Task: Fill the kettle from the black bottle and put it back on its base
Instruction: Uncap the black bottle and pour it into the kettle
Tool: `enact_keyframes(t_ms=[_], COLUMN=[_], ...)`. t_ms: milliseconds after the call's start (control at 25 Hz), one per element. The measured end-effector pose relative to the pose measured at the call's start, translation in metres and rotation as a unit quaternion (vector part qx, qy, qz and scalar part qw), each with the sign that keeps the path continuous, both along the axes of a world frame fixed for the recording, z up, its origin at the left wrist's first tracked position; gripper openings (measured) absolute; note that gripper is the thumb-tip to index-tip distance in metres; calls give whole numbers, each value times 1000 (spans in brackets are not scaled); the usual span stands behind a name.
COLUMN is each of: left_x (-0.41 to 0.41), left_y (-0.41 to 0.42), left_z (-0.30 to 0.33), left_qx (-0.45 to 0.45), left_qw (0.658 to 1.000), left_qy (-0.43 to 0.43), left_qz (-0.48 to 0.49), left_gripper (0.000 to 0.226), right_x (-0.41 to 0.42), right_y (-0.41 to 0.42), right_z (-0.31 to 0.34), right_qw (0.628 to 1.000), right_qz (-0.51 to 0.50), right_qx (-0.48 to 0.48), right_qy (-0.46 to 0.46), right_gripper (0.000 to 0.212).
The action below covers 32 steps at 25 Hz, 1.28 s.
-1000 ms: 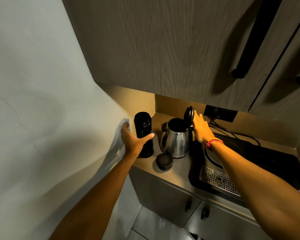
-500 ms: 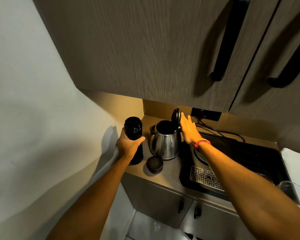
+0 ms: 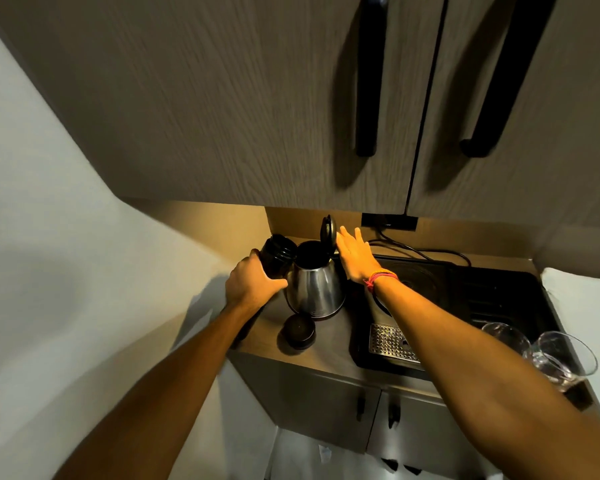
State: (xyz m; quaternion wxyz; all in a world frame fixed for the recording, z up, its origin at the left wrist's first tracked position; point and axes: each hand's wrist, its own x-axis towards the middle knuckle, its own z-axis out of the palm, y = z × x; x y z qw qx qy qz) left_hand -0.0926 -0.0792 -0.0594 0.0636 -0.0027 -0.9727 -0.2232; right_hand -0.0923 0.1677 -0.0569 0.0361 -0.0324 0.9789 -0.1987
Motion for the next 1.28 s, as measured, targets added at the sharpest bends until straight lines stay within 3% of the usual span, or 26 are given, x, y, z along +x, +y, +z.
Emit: enact_keyframes(t_ms=[440, 1280], left_x=[-11, -3], left_y=[22, 19], left_z=[31, 45], left_qx=[-234, -327], left_qw=[972, 945], left_qy=[1, -12], left_qz=[-20, -20], left_gripper=[80, 66], right_x=[-2, -3], right_y=[2, 4], right_z=[-5, -7], right_qw=[1000, 999], right_qz=[2, 11], right_qx=[2, 17], right_qy=[24, 33], right_gripper=[52, 57])
